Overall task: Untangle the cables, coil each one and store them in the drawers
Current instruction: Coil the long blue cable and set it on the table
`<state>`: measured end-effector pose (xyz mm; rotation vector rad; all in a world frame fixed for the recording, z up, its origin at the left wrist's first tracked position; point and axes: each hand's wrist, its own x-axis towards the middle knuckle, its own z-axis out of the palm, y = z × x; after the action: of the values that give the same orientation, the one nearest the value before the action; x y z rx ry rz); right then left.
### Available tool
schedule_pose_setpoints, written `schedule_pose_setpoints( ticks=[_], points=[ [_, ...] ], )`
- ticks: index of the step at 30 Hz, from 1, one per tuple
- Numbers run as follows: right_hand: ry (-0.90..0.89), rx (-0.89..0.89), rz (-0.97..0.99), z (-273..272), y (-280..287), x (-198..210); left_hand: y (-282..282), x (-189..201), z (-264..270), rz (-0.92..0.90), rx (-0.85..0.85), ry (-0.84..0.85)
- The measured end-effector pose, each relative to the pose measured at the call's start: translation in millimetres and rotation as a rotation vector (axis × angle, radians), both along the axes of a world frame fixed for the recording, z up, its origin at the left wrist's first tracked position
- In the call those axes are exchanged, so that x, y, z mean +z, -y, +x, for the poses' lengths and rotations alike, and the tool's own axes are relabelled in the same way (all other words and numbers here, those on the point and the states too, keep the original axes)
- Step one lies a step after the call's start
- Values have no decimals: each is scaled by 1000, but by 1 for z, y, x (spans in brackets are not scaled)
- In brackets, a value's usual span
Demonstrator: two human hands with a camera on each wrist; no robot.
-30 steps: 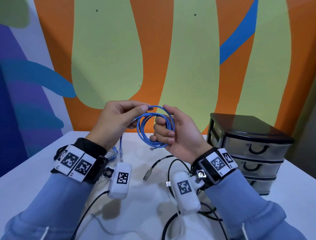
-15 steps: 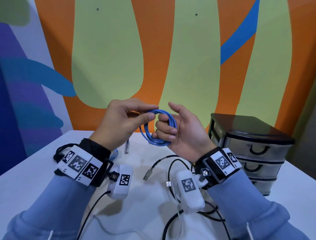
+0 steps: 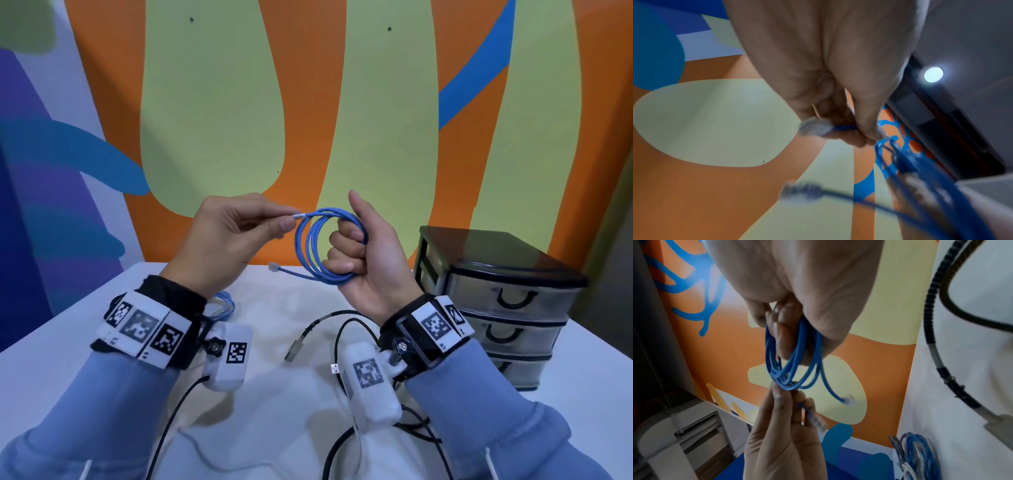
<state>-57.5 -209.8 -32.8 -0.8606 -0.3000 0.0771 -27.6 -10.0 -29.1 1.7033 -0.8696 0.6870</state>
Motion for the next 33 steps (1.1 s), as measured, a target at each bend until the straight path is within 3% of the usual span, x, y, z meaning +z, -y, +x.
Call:
schedule_pose_setpoints(
  ticks=[2, 4, 11, 14, 18, 23, 28, 31, 33],
  points=[
    [-10, -36, -4, -2, -1, 1, 2, -3, 6, 71, 128, 147],
    [-2, -67, 19, -2, -2, 0, 8, -8, 8, 69, 200, 172],
    [23, -245, 95, 4, -7, -5, 33, -1, -17, -214, -203, -355],
    [53, -346, 7, 4, -11, -6, 39, -3, -19, -181, -131, -325],
    [76, -466, -153, 4, -13, -7, 49, -11, -19, -293, -36, -314],
    [11, -476, -320, 9, -4, -10, 47, -9, -21, -440, -99, -380],
    [8, -426, -370, 15, -4, -20, 49, -9, -23, -532, -361, -594],
    [13, -362, -316, 19, -4, -24, 52, -8, -25, -554, -523, -691],
    [32, -331, -207, 19, -2, -22, 54, -7, -23, -522, -511, -659]
  ],
)
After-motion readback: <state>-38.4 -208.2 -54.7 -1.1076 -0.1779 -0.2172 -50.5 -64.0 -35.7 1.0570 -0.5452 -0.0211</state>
